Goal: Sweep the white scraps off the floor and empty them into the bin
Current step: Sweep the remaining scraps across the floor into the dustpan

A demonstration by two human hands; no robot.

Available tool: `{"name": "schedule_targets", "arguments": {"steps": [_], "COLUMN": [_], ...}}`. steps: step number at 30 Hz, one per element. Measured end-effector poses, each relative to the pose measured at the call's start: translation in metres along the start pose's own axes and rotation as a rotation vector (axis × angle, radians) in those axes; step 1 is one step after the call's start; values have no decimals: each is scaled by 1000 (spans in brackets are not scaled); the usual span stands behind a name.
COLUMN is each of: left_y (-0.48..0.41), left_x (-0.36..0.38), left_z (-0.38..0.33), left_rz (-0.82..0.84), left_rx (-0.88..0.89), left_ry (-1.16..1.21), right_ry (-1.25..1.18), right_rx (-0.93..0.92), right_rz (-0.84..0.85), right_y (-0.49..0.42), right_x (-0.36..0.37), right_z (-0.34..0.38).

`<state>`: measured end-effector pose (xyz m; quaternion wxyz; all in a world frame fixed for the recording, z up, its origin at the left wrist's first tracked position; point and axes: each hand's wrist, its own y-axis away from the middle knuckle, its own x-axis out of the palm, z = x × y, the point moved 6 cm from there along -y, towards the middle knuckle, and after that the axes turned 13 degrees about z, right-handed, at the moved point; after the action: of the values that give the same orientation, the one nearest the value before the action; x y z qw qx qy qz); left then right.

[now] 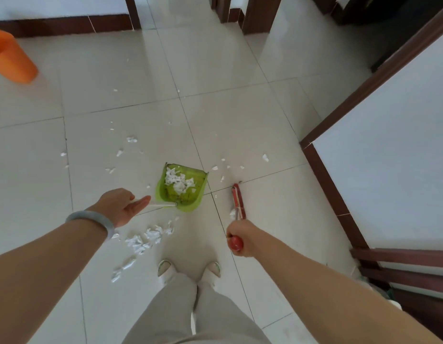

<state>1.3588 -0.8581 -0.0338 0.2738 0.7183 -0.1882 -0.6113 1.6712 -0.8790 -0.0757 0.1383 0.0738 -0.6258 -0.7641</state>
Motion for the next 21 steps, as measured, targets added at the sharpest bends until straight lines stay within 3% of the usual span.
{"name": "schedule_targets", "arguments": {"steps": [11, 21], "left_y": [1, -13], "left_x": [-14, -35], "left_z": [74, 97], "left_rz": [5, 35], "left_rx": [-69, -93], "left_ry": [-29, -76], "right_ry": [80, 183], "right_rx": [-19, -66], "right_rz": [181, 57], "right_y": [2, 9], "right_x": [115, 93], "right_z": [44, 78]}}
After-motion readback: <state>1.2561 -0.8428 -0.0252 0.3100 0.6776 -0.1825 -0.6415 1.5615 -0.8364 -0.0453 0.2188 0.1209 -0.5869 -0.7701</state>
